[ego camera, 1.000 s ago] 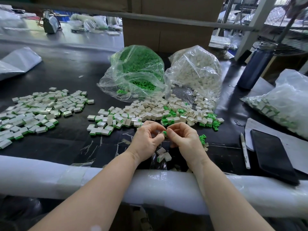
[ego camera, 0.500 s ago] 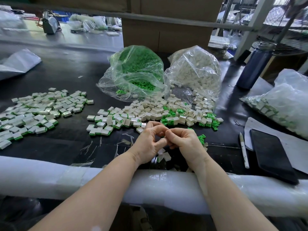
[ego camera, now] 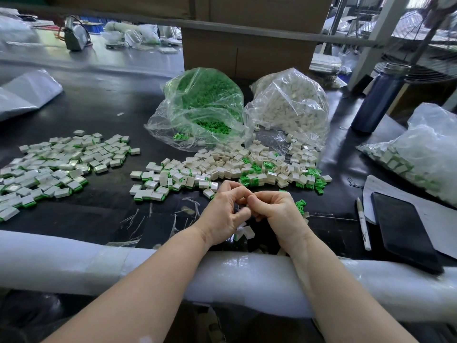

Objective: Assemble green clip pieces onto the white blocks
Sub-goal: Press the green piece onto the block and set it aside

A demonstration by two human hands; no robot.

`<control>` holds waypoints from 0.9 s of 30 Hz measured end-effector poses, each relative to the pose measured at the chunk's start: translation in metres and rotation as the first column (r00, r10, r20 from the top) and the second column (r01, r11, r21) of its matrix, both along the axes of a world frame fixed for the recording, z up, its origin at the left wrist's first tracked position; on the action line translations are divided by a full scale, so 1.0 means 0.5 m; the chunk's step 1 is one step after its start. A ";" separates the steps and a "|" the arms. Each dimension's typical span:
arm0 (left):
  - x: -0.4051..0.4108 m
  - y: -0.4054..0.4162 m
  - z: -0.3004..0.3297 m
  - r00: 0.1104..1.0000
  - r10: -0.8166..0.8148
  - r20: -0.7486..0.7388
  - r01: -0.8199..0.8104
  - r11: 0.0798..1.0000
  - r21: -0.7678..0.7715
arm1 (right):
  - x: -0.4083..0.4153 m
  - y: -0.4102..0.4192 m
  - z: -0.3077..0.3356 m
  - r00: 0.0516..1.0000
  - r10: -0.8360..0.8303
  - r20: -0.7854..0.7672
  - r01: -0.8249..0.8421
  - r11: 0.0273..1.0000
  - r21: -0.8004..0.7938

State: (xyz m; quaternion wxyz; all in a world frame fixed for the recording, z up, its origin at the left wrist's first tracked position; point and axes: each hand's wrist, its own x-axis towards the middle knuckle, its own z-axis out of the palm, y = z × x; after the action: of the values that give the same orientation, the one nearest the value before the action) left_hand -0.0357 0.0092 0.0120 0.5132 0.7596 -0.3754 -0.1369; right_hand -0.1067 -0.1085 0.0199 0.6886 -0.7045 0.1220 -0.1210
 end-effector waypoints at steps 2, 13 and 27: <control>0.001 0.000 0.000 1.000 -0.002 -0.002 0.002 1.000 0.008 | 0.001 0.000 -0.001 1.000 -0.003 -0.004 0.003 1.000 0.002; 0.000 0.000 0.001 1.000 -0.005 0.013 0.005 1.000 0.013 | 0.002 -0.001 -0.002 1.000 -0.009 -0.015 0.010 1.000 0.018; 0.006 0.003 -0.003 0.996 0.085 0.009 -0.085 0.995 -0.058 | 0.006 0.002 -0.007 0.991 -0.113 0.076 0.105 0.989 0.103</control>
State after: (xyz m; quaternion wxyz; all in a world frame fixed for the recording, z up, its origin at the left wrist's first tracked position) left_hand -0.0329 0.0109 0.0104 0.5383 0.7604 -0.3495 -0.0997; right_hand -0.1036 -0.1075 0.0163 0.7193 -0.6563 0.1379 -0.1812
